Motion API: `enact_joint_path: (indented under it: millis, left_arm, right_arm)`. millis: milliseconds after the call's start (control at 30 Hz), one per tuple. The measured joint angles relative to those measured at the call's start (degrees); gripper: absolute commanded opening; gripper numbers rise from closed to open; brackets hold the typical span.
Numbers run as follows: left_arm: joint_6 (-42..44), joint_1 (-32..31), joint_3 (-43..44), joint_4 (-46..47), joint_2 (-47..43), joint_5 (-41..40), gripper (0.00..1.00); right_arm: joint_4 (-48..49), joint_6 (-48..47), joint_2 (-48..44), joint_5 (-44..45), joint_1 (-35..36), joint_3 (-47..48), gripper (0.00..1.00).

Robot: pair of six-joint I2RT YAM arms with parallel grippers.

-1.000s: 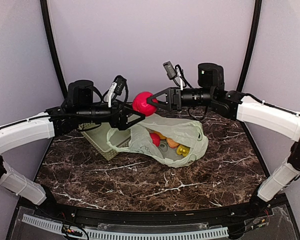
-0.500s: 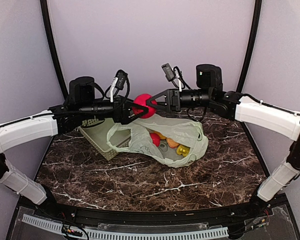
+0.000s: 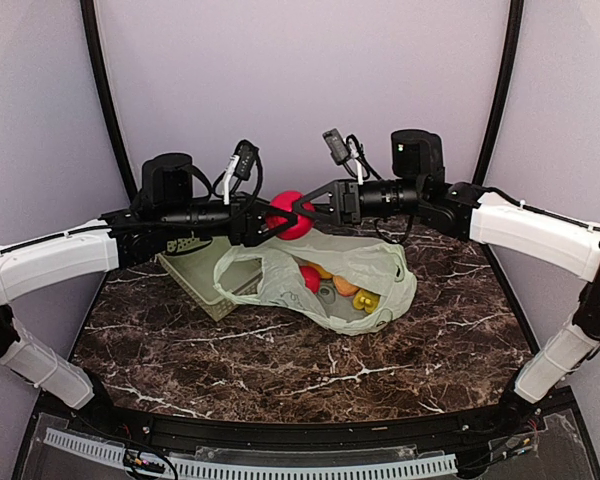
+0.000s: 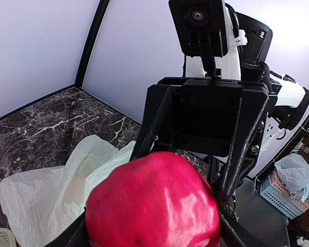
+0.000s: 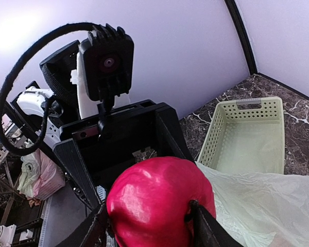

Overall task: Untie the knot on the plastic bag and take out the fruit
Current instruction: Pass from the right arm to the left, then place the fake fruit in the bin.

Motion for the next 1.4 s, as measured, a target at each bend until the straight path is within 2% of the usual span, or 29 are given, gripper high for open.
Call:
enact_joint_path:
  millis: [67,133,233,367,500,700,867,1000,1167,1400]
  left_arm:
    - [0.0,0.0,0.0,-0.1,0.0,0.0,0.53]
    - [0.0,0.0,0.0,-0.1,0.0,0.0,0.45]
    - [0.0,0.0,0.0,-0.2,0.0,-0.2,0.43]
    - [0.2,0.0,0.1,-1.0,0.0,-0.7,0.43]
    - [1.1,-0.1,1.3,-4.8,-0.4,-2.6,0.39]
    - [2.3,1.9,2.7,-13.4,-5.0,-5.9,0.41]
    - [2.9,8.9,4.4,-21.8,-10.5,-10.9,0.41]
    - [3.1,15.5,4.4,-27.2,-11.4,-15.5,0.41]
    - [3.1,20.4,3.6,-29.5,-6.7,-18.7,0.41]
    - [3.5,24.3,3.8,-29.5,7.9,-21.9,0.38]
  right_arm:
    - [0.0,-0.2,0.0,0.0,0.0,0.0,0.62]
    - [-0.1,-0.2,0.0,0.1,0.0,0.0,0.74]
    - [-0.4,-0.5,0.0,0.7,0.0,0.0,0.89]
    - [-1.6,-1.6,-0.2,3.1,0.0,0.0,0.98]
    - [-3.5,-2.7,-2.4,7.3,-0.3,-1.0,0.99]
    - [-4.8,-4.6,-9.6,15.3,-1.4,-3.3,0.99]
    - [-5.8,-6.3,-13.0,21.1,-1.8,-4.8,0.99]
    - [-8.0,-7.0,-12.9,23.5,-1.8,-5.9,0.99]
    - [-10.1,-7.2,-12.0,24.7,-1.8,-6.0,0.99]
    - [-10.8,-6.9,-10.8,25.7,-1.8,-6.1,0.99]
